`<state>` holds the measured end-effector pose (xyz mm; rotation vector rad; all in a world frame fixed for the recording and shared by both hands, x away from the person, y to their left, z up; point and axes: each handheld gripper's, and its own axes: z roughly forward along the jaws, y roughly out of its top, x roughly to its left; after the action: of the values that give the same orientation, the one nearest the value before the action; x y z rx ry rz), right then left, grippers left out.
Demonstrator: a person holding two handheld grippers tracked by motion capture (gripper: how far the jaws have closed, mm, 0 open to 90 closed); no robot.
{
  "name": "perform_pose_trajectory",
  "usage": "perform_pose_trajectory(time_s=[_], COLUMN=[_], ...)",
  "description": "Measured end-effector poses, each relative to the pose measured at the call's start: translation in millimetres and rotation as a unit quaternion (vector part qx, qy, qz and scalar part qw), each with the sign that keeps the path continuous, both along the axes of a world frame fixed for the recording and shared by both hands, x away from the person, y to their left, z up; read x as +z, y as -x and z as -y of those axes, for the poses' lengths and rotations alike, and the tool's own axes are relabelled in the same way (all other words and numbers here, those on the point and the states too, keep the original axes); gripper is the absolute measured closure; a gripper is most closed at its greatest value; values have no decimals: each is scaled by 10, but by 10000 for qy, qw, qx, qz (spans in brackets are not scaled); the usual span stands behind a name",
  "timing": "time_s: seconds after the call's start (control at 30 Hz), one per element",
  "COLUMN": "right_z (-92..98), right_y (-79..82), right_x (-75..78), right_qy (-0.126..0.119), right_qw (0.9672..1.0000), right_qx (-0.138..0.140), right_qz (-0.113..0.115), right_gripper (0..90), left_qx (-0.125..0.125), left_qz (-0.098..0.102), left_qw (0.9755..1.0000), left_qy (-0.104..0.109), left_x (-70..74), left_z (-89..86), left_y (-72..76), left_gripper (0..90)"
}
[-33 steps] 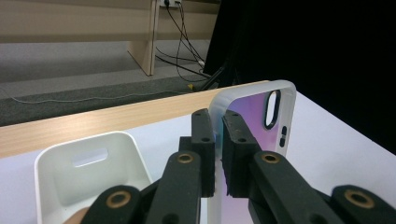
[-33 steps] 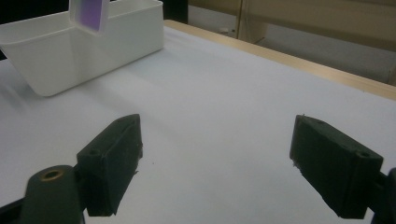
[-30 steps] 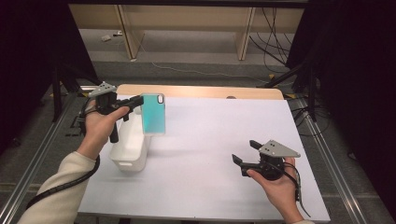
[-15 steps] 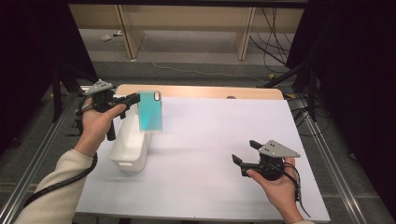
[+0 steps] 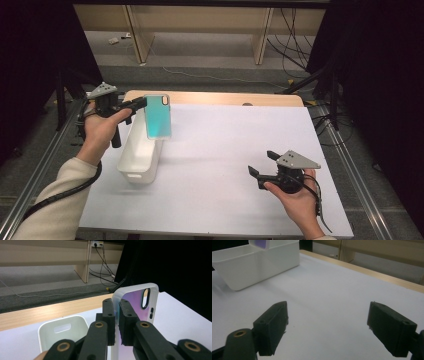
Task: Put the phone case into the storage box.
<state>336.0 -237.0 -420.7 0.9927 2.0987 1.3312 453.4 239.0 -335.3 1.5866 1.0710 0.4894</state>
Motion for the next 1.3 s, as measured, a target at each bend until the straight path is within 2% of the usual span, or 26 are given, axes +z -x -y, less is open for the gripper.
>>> perform_pose_trajectory(time_s=[0.23, 0.4, 0.43, 0.47, 0.73, 0.83, 0.87, 0.9, 0.93, 1.0, 1.03, 1.07, 1.1, 1.2, 1.23, 1.3], right_z=[4, 7, 0, 4, 15, -1, 17, 5, 7, 22, 29, 33, 18, 29, 23, 31], right_y=[9, -9, 1, -8, 10, 16, 19, 6, 7, 32, 26, 30, 32, 30, 48, 49], right_x=[9, -5, -3, -7, 1, -7, 5, -11, -11, 8, 5, 5, -9, -13, -7, -6], right_qy=[24, -5, -42, -14, 45, -126, -12, -139, -158, -48, -43, -42, -175, -156, -221, -218], right_qw=[9999, 10000, 10000, 9999, 10000, 9999, 10000, 9998, 9998, 10000, 9999, 9999, 9998, 9997, 9997, 9997], right_qx=[19, -6, -6, -17, -30, 2, -37, -9, -16, -62, -81, -83, -67, -90, -88, -102], right_qz=[-108, 95, -10, 106, 52, -2, 50, 125, 127, -30, 80, 91, 75, 167, 1, 27], right_gripper=[182, 183, 182, 182, 182, 182, 182, 182, 182, 182, 182, 182, 182, 182, 182, 182], left_qx=[29, 67, 67, 71, 129, 146, 153, 159, 171, 195, 199, 202, 219, 233, 234, 246], left_qz=[14, 11, 13, 21, 6, -2, -1, 5, 2, -3, 1, 2, -4, 5, 2, -7], left_qw=[10000, 10000, 10000, 10000, 9999, 9999, 9999, 9999, 9999, 9998, 9998, 9998, 9998, 9997, 9997, 9997], left_qy=[-4, -5, -2, -15, 30, 1, 8, 12, 19, 19, 15, 9, 7, 23, 7, 0], left_x=[18, 24, 25, 27, 22, 18, 17, 16, 16, 16, 17, 19, 21, 25, 26, 29], left_z=[-30, -47, -51, -55, -85, -99, -102, -108, -113, -122, -128, -136, -138, -147, -151, -157], left_y=[-24, -49, -54, -59, -98, -107, -110, -114, -118, -126, -131, -136, -136, -145, -147, -152], left_gripper=[841, 841, 841, 841, 840, 841, 840, 840, 841, 840, 840, 840, 840, 840, 840, 841])
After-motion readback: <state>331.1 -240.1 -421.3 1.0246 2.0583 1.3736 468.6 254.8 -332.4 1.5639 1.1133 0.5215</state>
